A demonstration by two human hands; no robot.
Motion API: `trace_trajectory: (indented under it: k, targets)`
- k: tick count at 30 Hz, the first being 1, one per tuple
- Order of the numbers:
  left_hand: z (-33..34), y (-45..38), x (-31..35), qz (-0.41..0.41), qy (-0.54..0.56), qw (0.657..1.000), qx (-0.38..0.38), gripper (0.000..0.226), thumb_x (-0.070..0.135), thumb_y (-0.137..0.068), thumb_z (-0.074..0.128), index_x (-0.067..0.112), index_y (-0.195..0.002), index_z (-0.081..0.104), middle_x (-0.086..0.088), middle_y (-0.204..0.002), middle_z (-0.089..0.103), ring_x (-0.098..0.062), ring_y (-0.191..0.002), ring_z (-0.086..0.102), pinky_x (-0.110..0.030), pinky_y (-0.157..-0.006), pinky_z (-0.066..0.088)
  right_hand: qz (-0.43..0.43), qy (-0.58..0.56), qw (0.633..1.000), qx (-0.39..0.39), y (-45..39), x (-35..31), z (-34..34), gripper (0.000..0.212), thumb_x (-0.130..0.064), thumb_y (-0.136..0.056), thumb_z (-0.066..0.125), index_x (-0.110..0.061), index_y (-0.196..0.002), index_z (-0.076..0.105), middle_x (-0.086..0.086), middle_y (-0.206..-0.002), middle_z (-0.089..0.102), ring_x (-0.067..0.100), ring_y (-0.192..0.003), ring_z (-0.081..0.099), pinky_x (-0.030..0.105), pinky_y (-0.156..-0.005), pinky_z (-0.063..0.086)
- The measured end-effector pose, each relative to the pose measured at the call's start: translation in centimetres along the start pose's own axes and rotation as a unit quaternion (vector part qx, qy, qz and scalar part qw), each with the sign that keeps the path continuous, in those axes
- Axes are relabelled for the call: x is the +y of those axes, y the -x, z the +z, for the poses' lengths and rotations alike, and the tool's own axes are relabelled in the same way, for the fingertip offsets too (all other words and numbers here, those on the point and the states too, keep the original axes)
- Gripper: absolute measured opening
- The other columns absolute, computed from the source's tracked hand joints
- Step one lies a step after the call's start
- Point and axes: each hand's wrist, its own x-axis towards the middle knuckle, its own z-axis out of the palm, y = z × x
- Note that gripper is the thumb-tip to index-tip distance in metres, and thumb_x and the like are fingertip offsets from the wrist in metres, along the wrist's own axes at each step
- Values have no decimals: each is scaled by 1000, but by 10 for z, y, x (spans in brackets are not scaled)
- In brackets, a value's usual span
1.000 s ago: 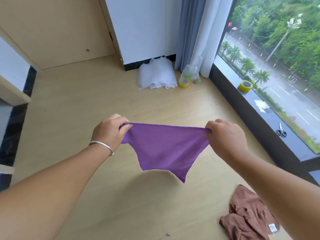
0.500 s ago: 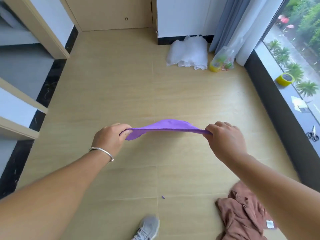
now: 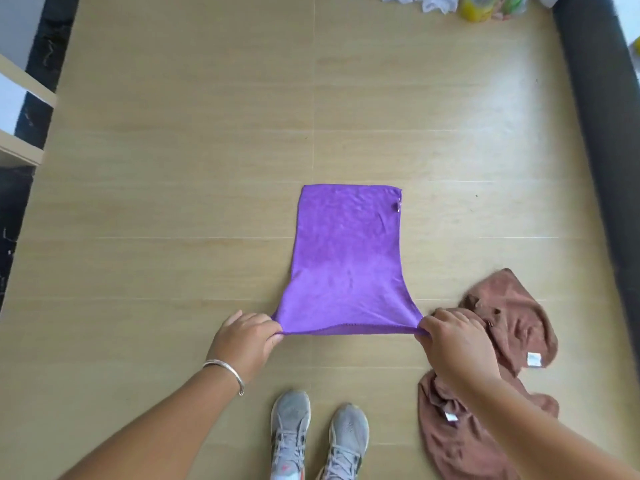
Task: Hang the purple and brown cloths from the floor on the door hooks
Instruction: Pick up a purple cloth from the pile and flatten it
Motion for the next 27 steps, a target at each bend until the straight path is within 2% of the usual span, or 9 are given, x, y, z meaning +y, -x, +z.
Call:
trace_trajectory:
  k: [3, 5, 8, 12, 14, 16, 20, 24, 27]
  targets:
    - [34, 3, -8, -13, -29, 998, -46, 25, 41, -98, 42, 30, -101, 64, 12, -99, 64, -12, -104, 56, -30, -110, 20, 10, 17, 999, -25, 5, 0, 33, 11, -32, -85, 67, -23, -79, 69, -5, -72, 58, 23, -76, 57, 31, -64, 29]
    - [51, 6, -11, -22, -29, 997, -63, 24, 40, -98, 43, 29, -99, 64, 10, -95, 65, -14, -102, 57, -33, -112, 18, 9, 36, 998, -55, 6, 0, 54, 16, -38, -91, 55, -28, -88, 67, -6, -80, 58, 20, -84, 57, 31, -66, 28]
    - [72, 3, -15, -3, -30, 998, -56, 17, 35, -96, 50, 27, -94, 65, 9, -88, 67, -17, -93, 61, -39, -111, 27, 9, 36, 997, -72, 0, -1, 76, 18, -37, -93, 51, -27, -90, 66, -6, -83, 57, 20, -85, 57, 31, -65, 28]
    - [86, -29, -30, 11, 5, 1000, -24, 13, 28, -94, 56, 24, -93, 68, 4, -84, 65, -24, -87, 62, -38, -102, 36, 17, 33, 998, -50, -26, 0, 100, 19, -32, -95, 47, -24, -89, 64, -5, -83, 56, 21, -83, 56, 32, -65, 30]
    - [91, -53, -36, 32, 22, 999, 13, 8, 20, -91, 62, 20, -89, 70, -1, -75, 62, -29, -76, 61, -39, -86, 44, 23, 31, 999, -38, -45, 4, 111, 20, -29, -96, 46, -21, -89, 63, -3, -84, 56, 23, -83, 56, 33, -64, 30]
    - [94, -81, -41, 48, 33, 997, 44, 4, 14, -87, 68, 15, -86, 71, -5, -70, 59, -31, -68, 60, -37, -74, 45, 29, 19, 999, -19, -67, 9, 121, 20, -27, -96, 46, -19, -90, 63, -1, -84, 57, 25, -82, 56, 34, -64, 32]
    - [100, -146, -52, 98, 17, 991, 88, 1, 10, -83, 72, 10, -83, 71, -8, -67, 58, -32, -61, 60, -34, -63, 44, 33, -1, 999, 20, -117, 25, 139, 20, -28, -96, 48, -17, -95, 64, 2, -87, 57, 27, -85, 56, 34, -63, 32]
    - [111, -211, -63, 115, 13, 988, 105, 11, 20, -92, 61, 13, -93, 68, -4, -78, 58, -32, -70, 58, -30, -63, 34, 34, -20, 998, 56, -169, 44, 152, 20, -28, -95, 51, -14, -94, 66, 6, -88, 59, 32, -84, 57, 35, -65, 37]
    - [119, -252, -72, 126, 25, 986, 108, 16, 28, -96, 53, 16, -99, 64, 4, -84, 54, -28, -75, 57, -32, -61, 39, 61, -70, 992, 81, -205, 57, 160, 19, -28, -95, 52, -14, -93, 65, 6, -89, 57, 31, -81, 56, 35, -64, 41]
